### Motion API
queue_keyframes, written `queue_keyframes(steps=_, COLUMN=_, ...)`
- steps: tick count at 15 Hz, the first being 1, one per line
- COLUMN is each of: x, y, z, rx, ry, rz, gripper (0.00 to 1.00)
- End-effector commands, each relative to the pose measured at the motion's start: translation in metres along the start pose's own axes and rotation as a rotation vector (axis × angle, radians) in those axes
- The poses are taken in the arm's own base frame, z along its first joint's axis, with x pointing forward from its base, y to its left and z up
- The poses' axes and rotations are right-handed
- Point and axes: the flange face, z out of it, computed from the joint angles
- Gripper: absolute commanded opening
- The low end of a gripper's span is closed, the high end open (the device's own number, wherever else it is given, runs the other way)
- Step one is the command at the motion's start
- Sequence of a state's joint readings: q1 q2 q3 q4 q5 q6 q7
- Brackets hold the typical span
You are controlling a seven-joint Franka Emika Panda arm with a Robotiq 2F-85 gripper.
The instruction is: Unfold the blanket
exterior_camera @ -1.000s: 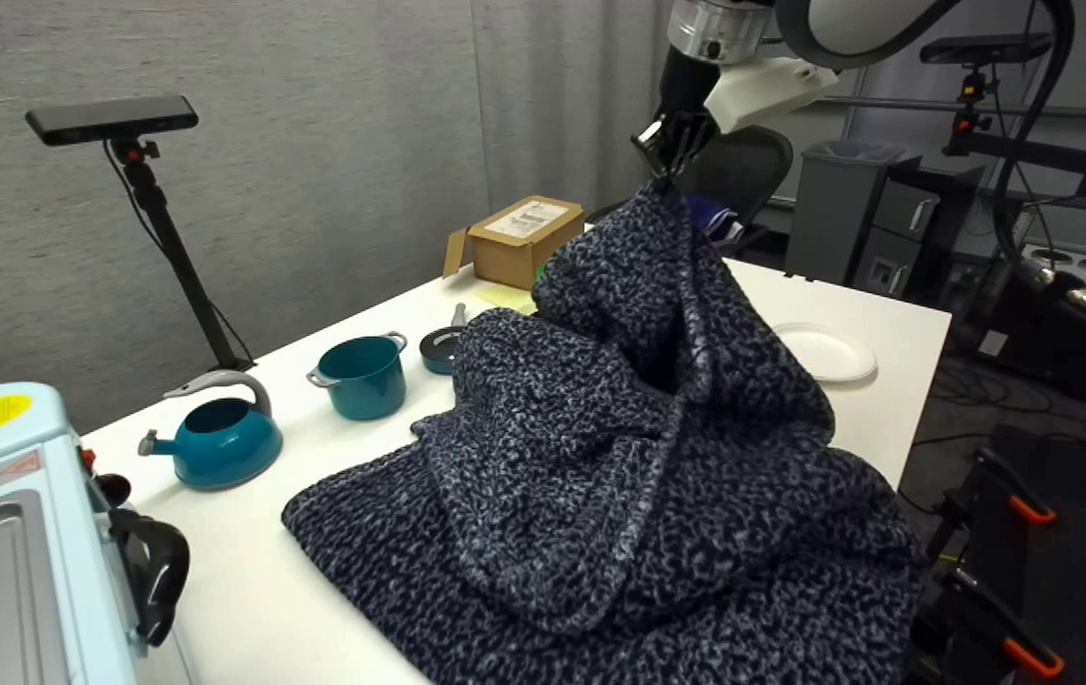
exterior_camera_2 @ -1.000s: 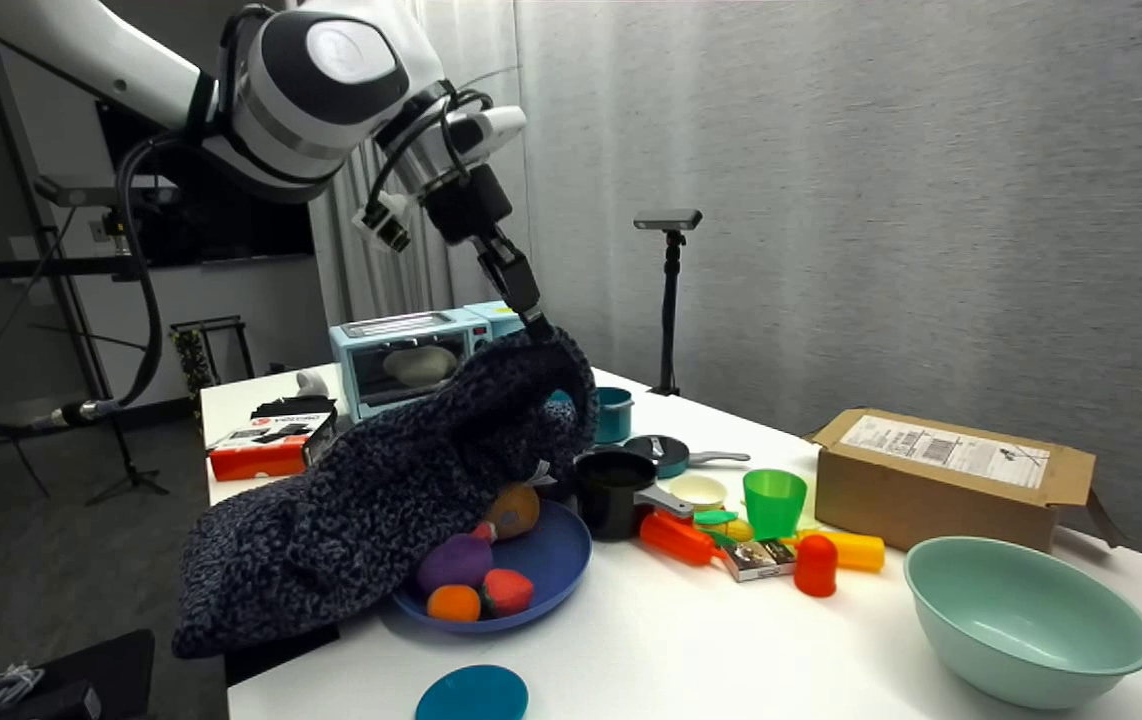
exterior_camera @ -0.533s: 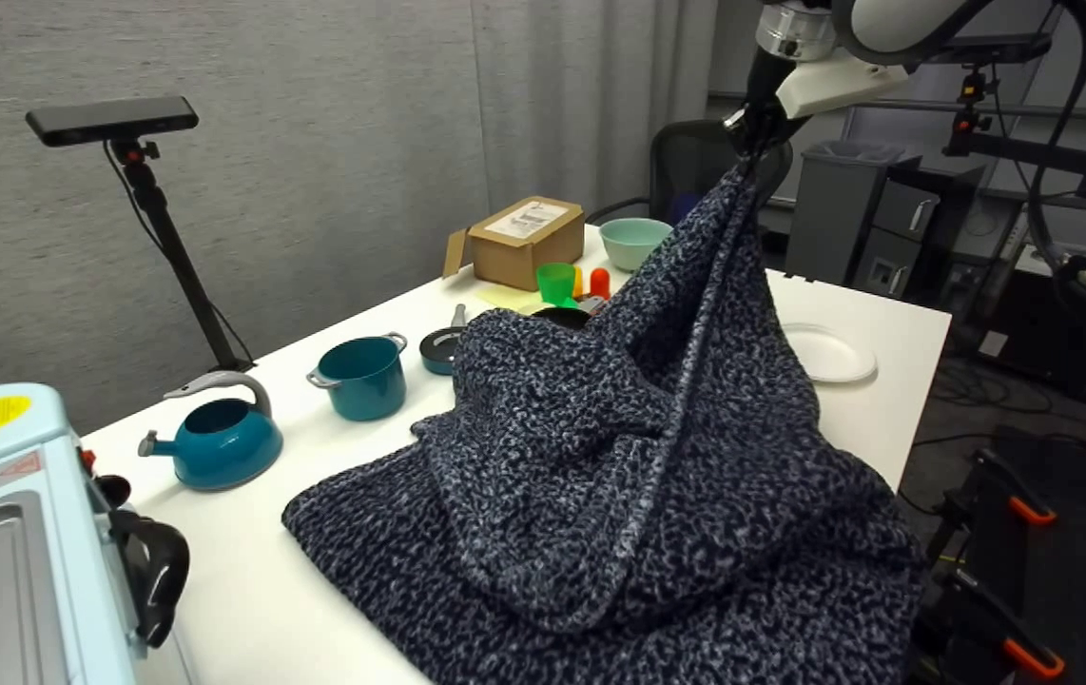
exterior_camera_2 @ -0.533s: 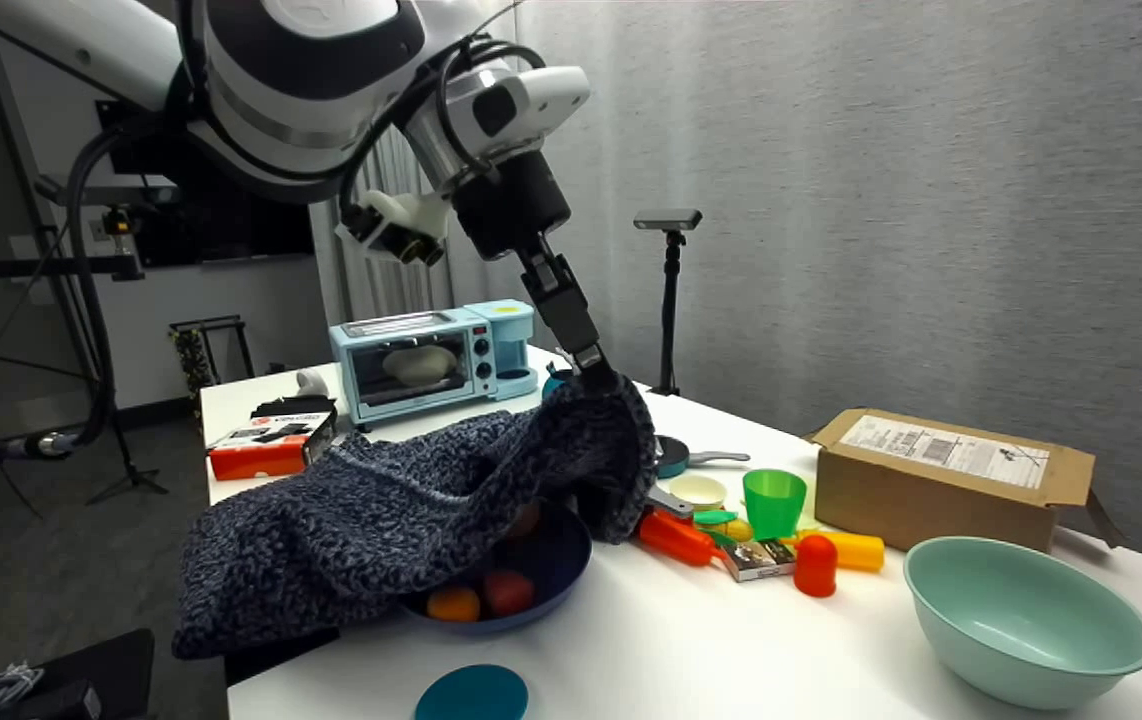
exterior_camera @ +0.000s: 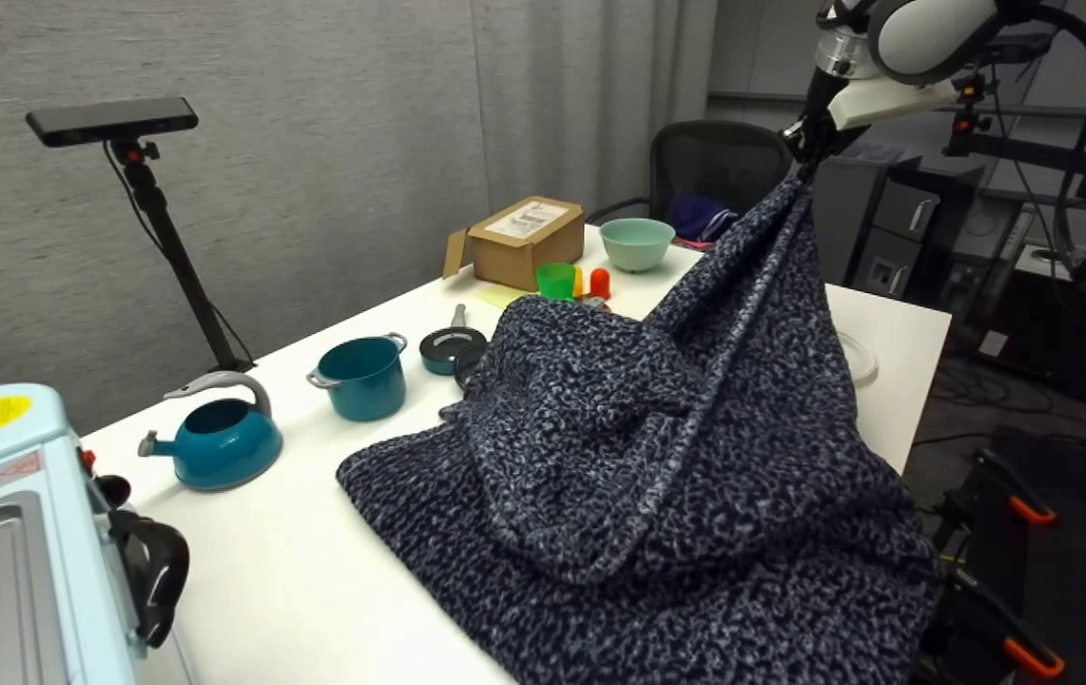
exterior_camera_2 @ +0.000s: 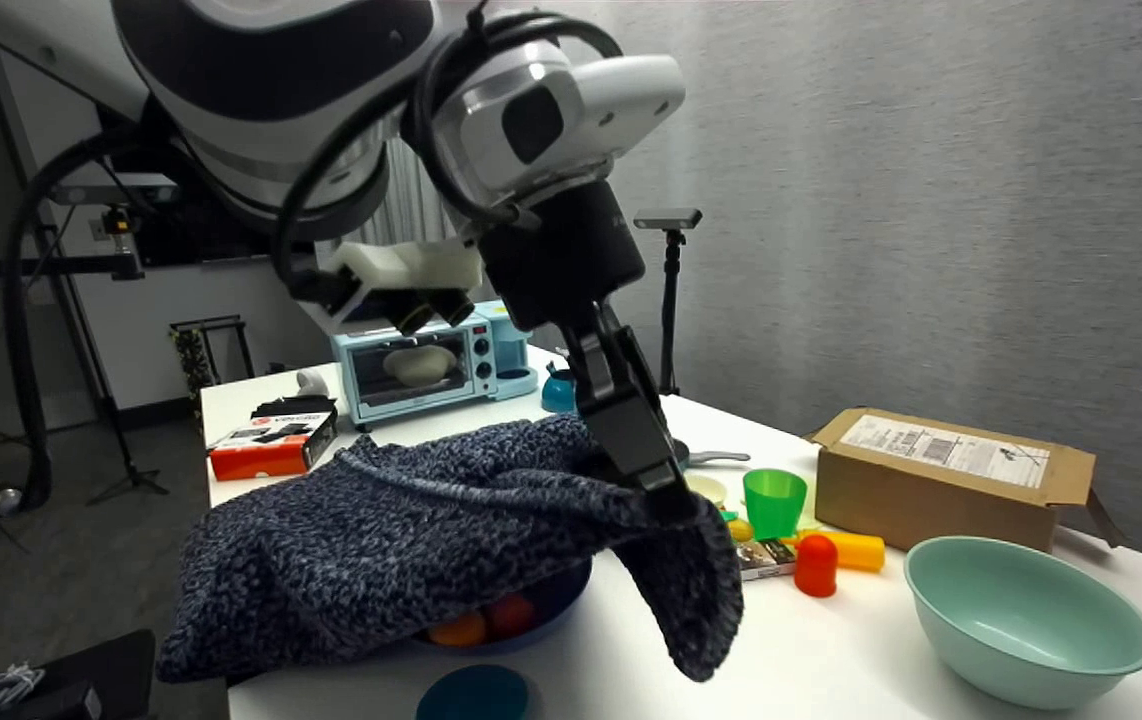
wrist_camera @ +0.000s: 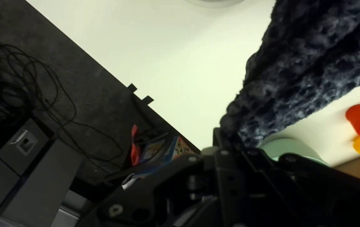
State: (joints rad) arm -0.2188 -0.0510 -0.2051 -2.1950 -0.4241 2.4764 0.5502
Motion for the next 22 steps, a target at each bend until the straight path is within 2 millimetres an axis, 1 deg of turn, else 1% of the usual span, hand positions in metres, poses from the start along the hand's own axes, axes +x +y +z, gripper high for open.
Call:
queue_keyframes(steps=1, x=0.01, y=0.022, z=0.023, rx=-0.011, ry=-0.014, rz=0.017, gripper=0.28)
queue_keyframes(steps=2, x=0.008, y=0.023, z=0.028, rx=-0.016, ry=-0.025, rz=0.014, gripper=0.3)
queue_keyframes(steps=3, x=0.007, y=0.021, z=0.032, rx=-0.018, ry=-0.033, rz=0.011, gripper=0.36)
queue_keyframes(steps=5, x=0.004, y=0.013, z=0.033, rx=-0.014, ry=-0.04, rz=-0.007, gripper=0.51)
queue_keyframes(steps=7, x=-0.001, y=-0.003, z=0.026, rx=0.011, ry=-0.04, rz=-0.038, gripper=0.66)
queue_keyframes(steps=8, x=-0.009, y=-0.019, z=0.018, rx=0.035, ry=-0.045, rz=-0.074, gripper=0.73)
queue_keyframes(steps=9, x=-0.017, y=-0.035, z=0.012, rx=0.051, ry=-0.047, rz=-0.114, gripper=0.82)
queue_keyframes(steps=11, x=-0.04, y=-0.08, z=-0.011, rx=0.157, ry=-0.047, rz=-0.165, gripper=0.97)
queue_keyframes(steps=12, x=-0.053, y=-0.104, z=-0.022, rx=0.206, ry=-0.07, rz=-0.17, gripper=1.0)
queue_keyframes(steps=13, x=-0.065, y=-0.127, z=-0.032, rx=0.257, ry=-0.095, rz=-0.183, gripper=1.0)
queue_keyframes(steps=15, x=-0.095, y=-0.176, z=-0.051, rx=0.359, ry=-0.152, rz=-0.21, gripper=1.0)
queue_keyframes(steps=17, x=-0.123, y=-0.216, z=-0.067, rx=0.461, ry=-0.211, rz=-0.239, gripper=1.0)
queue_keyframes(steps=19, x=-0.15, y=-0.252, z=-0.08, rx=0.552, ry=-0.272, rz=-0.283, gripper=1.0)
queue_keyframes(steps=22, x=-0.188, y=-0.29, z=-0.092, rx=0.67, ry=-0.368, rz=-0.363, gripper=1.0)
